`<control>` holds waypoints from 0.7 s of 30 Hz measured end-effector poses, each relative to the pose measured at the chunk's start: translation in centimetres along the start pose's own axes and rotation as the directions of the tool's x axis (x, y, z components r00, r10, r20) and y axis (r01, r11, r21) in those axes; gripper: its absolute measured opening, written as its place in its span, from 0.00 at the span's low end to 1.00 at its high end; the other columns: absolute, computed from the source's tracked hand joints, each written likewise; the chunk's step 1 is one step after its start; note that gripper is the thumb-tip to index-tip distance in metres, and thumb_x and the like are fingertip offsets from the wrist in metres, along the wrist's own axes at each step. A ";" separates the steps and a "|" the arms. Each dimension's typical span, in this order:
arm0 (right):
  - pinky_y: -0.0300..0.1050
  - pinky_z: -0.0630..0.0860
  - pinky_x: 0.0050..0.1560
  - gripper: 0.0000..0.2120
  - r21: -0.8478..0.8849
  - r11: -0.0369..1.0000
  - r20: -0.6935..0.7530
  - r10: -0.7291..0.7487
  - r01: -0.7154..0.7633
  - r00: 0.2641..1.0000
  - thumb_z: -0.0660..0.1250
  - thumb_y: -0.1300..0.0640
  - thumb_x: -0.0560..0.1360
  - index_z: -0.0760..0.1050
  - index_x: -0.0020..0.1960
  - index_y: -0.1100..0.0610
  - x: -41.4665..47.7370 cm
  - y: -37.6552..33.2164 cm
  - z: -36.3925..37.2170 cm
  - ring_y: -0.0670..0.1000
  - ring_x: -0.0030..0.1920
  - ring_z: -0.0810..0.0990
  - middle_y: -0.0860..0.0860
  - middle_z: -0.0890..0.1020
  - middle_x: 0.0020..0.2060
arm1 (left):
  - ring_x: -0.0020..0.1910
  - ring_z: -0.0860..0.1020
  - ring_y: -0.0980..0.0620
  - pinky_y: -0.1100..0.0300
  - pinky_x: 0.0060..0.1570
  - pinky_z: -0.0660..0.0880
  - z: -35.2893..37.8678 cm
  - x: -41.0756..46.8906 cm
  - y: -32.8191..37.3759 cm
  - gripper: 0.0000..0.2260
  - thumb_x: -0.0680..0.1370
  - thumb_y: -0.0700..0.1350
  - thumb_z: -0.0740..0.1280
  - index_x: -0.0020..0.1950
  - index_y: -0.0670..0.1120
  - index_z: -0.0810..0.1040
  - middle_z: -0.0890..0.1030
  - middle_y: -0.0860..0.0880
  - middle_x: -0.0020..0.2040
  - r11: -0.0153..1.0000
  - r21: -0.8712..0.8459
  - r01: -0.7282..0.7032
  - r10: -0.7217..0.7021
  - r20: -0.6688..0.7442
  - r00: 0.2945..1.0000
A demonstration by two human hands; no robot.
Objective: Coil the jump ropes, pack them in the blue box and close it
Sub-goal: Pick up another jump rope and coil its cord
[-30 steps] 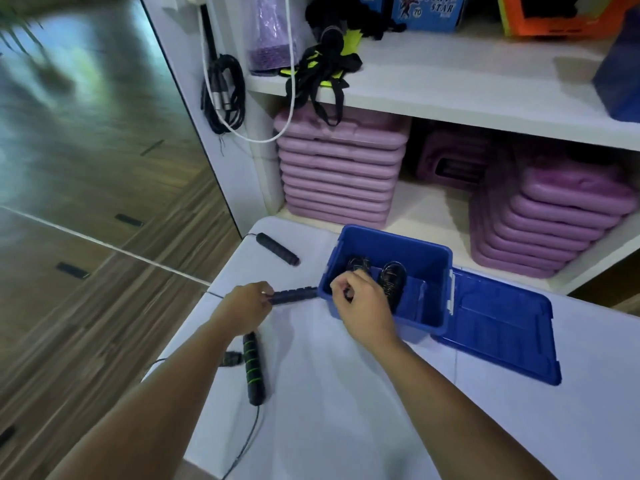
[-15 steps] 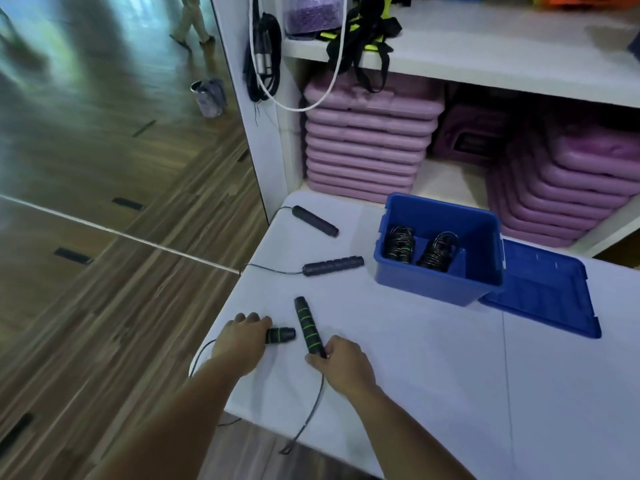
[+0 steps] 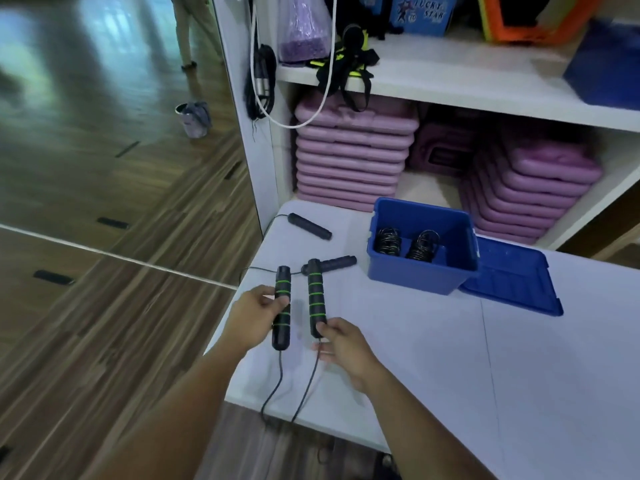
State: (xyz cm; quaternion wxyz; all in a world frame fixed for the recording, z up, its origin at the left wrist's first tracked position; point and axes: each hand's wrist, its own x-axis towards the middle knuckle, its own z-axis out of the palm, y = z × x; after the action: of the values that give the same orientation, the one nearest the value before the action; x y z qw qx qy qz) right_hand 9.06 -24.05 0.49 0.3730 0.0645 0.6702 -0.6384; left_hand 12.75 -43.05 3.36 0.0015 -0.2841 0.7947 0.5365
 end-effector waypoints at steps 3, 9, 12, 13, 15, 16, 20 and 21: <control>0.47 0.76 0.46 0.05 0.136 0.988 0.004 -0.077 0.076 0.997 0.61 0.58 0.82 0.70 0.48 0.58 -1.8 -2.1 0.8 0.54 0.42 0.82 0.53 0.78 0.41 | 0.40 0.83 0.47 0.51 0.42 0.81 -0.3 -1.3 4.0 0.08 0.78 0.46 0.72 0.55 0.46 0.77 0.85 0.45 0.43 0.978 -0.199 -0.063 0.064 0.001 0.998; 0.54 0.78 0.56 0.08 0.287 0.929 0.002 -0.245 0.234 0.970 0.54 0.56 0.81 0.70 0.54 0.57 -5.2 -5.3 1.5 0.62 0.49 0.85 0.61 0.81 0.53 | 0.33 0.78 0.54 0.60 0.36 0.73 -0.5 -3.5 10.3 0.09 0.77 0.46 0.72 0.53 0.43 0.77 0.85 0.44 0.43 0.959 -0.221 -0.178 0.185 0.013 0.983; 0.52 0.81 0.47 0.11 0.333 0.903 -0.006 -0.285 0.271 0.959 0.53 0.55 0.83 0.71 0.57 0.57 -7.0 -6.8 0.8 0.61 0.40 0.83 0.65 0.81 0.54 | 0.26 0.77 0.59 0.68 0.28 0.71 -0.2 -4.9 12.7 0.10 0.78 0.43 0.72 0.54 0.39 0.76 0.83 0.44 0.40 0.947 -0.232 -0.223 0.239 0.042 0.970; 0.51 0.80 0.44 0.10 0.335 0.900 -0.011 -0.293 0.280 0.956 0.53 0.54 0.83 0.71 0.56 0.56 -7.5 -7.3 0.5 0.59 0.37 0.81 0.64 0.81 0.52 | 0.25 0.76 0.59 0.69 0.26 0.71 0.0 -5.3 13.4 0.10 0.78 0.42 0.71 0.55 0.37 0.75 0.82 0.43 0.40 0.942 -0.241 -0.232 0.251 0.051 0.967; 0.49 0.78 0.37 0.09 0.328 0.895 -0.015 -0.314 0.302 0.949 0.53 0.54 0.83 0.71 0.55 0.55 -8.5 -8.1 -0.3 0.56 0.32 0.77 0.61 0.81 0.48 | 0.26 0.76 0.59 0.70 0.24 0.70 0.3 -6.1 14.7 0.10 0.79 0.40 0.70 0.55 0.35 0.74 0.80 0.41 0.41 0.938 -0.246 -0.245 0.267 0.060 0.962; 0.47 0.75 0.34 0.09 0.329 0.892 -0.010 -0.326 0.311 0.945 0.53 0.54 0.83 0.70 0.55 0.55 -8.9 -8.4 -0.7 0.55 0.31 0.75 0.60 0.82 0.46 | 0.29 0.76 0.57 0.70 0.24 0.70 0.5 -6.3 15.2 0.10 0.79 0.40 0.70 0.54 0.35 0.74 0.79 0.41 0.42 0.935 -0.247 -0.253 0.275 0.057 0.960; 0.47 0.73 0.34 0.11 0.291 0.907 0.012 -0.321 0.304 0.947 0.53 0.52 0.84 0.71 0.59 0.56 -9.9 -9.6 -2.6 0.54 0.29 0.76 0.58 0.83 0.45 | 0.35 0.79 0.53 0.63 0.32 0.72 1.1 -6.6 17.1 0.09 0.78 0.46 0.72 0.51 0.43 0.77 0.83 0.48 0.40 0.923 -0.192 -0.333 0.343 0.023 0.939; 0.47 0.74 0.34 0.13 0.272 0.916 0.017 -0.310 0.294 0.950 0.52 0.52 0.84 0.71 0.60 0.57 -10.1 -9.8 -3.2 0.54 0.28 0.76 0.58 0.84 0.44 | 0.34 0.79 0.55 0.61 0.35 0.72 1.3 -6.7 17.6 0.08 0.77 0.48 0.72 0.50 0.45 0.77 0.84 0.49 0.39 0.919 -0.176 -0.354 0.362 0.017 0.932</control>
State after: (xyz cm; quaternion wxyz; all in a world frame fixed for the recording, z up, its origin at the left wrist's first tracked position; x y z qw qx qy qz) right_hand 9.40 -18.95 13.97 0.2777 -0.0093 0.5686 -0.7743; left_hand 9.97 -34.28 19.80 -0.1010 -0.1198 0.7842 0.6003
